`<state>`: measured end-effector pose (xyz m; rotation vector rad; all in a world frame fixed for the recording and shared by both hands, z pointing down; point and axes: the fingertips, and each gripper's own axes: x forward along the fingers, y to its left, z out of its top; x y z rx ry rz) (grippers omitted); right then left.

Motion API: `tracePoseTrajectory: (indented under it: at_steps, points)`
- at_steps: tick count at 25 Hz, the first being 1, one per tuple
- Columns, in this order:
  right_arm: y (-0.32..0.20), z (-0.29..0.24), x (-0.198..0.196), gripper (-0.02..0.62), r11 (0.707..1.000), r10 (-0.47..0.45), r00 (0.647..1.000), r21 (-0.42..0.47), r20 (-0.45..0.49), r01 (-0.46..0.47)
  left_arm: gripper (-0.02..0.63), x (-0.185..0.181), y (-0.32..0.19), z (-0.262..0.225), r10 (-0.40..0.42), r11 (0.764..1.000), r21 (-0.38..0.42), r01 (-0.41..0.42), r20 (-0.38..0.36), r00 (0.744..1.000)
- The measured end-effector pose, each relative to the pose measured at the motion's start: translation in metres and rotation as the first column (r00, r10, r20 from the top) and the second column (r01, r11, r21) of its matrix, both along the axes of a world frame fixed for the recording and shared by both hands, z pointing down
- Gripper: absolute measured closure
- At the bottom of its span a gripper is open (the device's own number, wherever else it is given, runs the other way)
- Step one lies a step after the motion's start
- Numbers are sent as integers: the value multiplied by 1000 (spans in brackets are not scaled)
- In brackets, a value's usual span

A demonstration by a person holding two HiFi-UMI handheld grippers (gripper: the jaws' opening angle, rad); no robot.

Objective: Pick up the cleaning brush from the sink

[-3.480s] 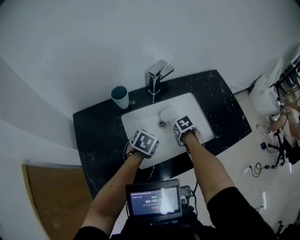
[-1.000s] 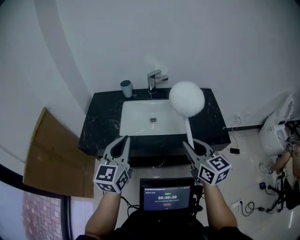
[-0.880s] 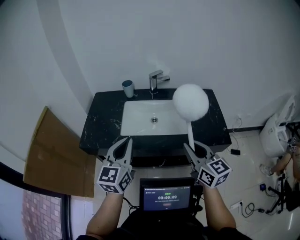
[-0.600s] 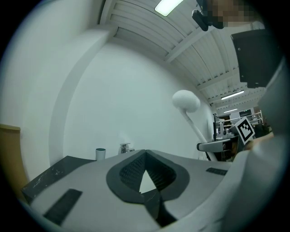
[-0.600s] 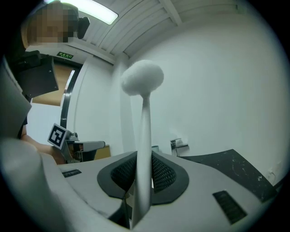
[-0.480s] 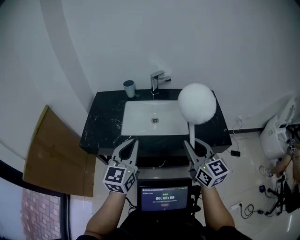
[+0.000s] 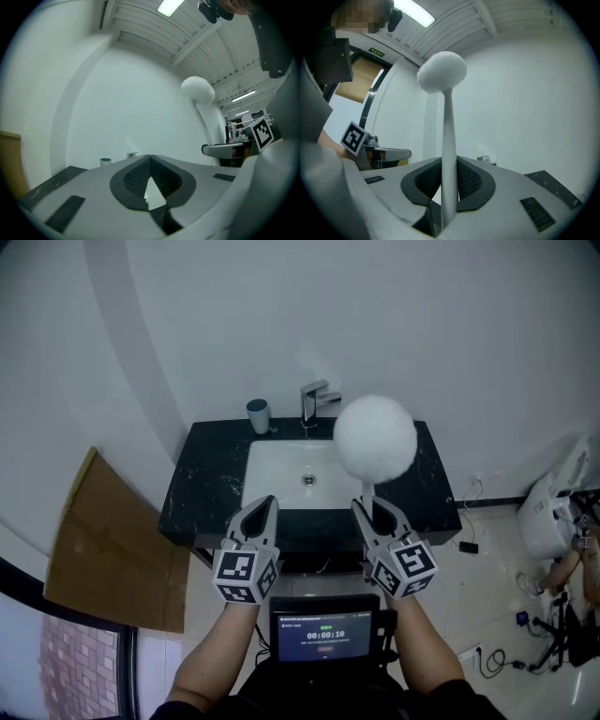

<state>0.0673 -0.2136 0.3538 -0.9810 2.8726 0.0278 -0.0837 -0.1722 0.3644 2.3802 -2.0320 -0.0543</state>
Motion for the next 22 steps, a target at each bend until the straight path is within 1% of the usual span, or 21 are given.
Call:
tracePoseTrajectory:
  at_steps: [2,5,7,9,11,14,22]
  points:
    - [0,0,-1,555,1000,1,1000,-2,8,-1,592,1,0,1,-1,1000,4,1,7,1000]
    - [-4,1,1,557,1000,27,999,-5,20,-27,592,1,-4,8,-9,1000,-1,9,29,1000]
    - [-6,2,1,555,999,42,999,-11,22,-41,592,-1,-4,12,-21,1000,-10,21,17,1000]
    - [-5,2,0,555,999,42,999,-11,22,-41,592,-3,-2,10,-27,1000,-2,27,20,999]
    - [-3,1,1,555,999,39,999,-9,24,-39,592,-2,1,5,-22,1000,7,22,18,1000]
    - [-2,0,1,555,999,36,999,-8,25,-36,592,-3,2,-1,-20,1000,12,20,-3,1000]
    - [2,-4,-3,557,999,39,999,4,28,-39,592,-10,4,-4,-23,1000,16,23,-7,1000]
